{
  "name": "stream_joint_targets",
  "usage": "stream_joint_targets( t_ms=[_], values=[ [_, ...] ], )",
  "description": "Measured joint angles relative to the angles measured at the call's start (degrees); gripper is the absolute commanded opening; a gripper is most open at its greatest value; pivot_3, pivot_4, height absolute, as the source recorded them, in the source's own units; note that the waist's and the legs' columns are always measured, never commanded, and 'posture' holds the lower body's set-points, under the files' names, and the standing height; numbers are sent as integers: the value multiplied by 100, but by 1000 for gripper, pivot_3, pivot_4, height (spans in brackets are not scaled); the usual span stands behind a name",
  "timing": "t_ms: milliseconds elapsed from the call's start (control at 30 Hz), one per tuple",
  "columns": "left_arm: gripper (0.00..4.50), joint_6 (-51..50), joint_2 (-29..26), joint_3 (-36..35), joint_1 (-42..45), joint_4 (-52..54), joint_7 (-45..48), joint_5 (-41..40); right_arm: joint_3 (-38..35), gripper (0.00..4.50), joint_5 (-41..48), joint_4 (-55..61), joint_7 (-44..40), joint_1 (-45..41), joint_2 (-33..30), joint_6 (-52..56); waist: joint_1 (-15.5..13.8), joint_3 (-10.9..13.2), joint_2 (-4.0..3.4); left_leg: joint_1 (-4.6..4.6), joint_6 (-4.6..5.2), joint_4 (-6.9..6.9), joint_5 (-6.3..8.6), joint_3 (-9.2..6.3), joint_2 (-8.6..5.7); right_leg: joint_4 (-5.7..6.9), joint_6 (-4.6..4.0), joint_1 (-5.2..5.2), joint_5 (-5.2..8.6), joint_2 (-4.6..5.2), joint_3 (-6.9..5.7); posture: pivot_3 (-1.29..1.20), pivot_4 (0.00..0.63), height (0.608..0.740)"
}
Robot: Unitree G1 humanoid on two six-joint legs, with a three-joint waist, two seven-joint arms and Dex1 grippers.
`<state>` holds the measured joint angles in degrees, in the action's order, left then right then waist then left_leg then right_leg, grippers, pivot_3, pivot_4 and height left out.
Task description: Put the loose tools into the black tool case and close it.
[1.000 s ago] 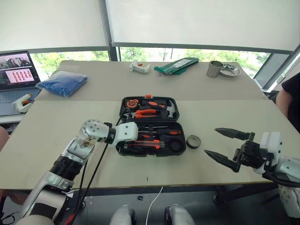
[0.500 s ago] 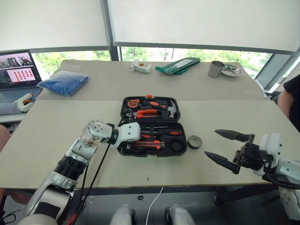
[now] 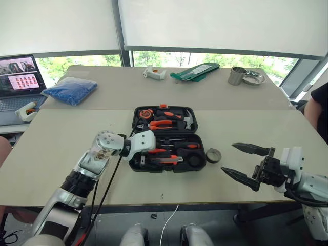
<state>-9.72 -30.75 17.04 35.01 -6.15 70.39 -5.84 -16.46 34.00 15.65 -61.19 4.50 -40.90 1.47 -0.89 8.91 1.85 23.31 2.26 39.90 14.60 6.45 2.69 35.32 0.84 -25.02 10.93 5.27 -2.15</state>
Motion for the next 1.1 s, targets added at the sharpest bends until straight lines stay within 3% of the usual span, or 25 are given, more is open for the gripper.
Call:
stream_joint_targets(
  t_ms=[200,233,267,567,600,1100],
  values=[
    [4456,345,111,-525,13,-329,123,-595,5,4500,-7,-10,1,-34,0,0,30,0,0,-9,-3,1,-2,-1,3,12,2,0,2,-3,1,0,150,740],
    [3936,397,121,-602,32,-410,136,-664,7,4500,-8,-15,2,-42,0,0,26,0,0,-9,-3,2,-2,-1,3,14,2,0,2,-3,1,0,150,740],
    [3726,463,126,-659,41,-486,150,-704,11,4500,-8,-19,3,-55,0,0,23,0,0,-10,-4,5,-2,-1,2,16,2,0,2,-3,1,0,150,740],
    [260,1472,159,-693,-33,-1115,170,-511,69,4500,-21,-27,50,-115,42,0,20,0,0,-6,-3,10,-2,-1,2,18,-3,1,-1,-1,0,0,150,740],
    [75,1526,194,-685,-64,-1134,171,-502,85,4500,-22,-27,51,-124,45,1,18,0,0,-6,-3,10,-2,-1,2,18,-3,1,-1,-1,0,0,150,740],
    [75,1696,315,-433,-294,-1339,-100,-74,123,4500,-25,-21,142,-106,45,146,17,-1,-1,-18,-3,13,-2,-2,3,26,1,9,1,0,1,0,150,740]
  ],
)
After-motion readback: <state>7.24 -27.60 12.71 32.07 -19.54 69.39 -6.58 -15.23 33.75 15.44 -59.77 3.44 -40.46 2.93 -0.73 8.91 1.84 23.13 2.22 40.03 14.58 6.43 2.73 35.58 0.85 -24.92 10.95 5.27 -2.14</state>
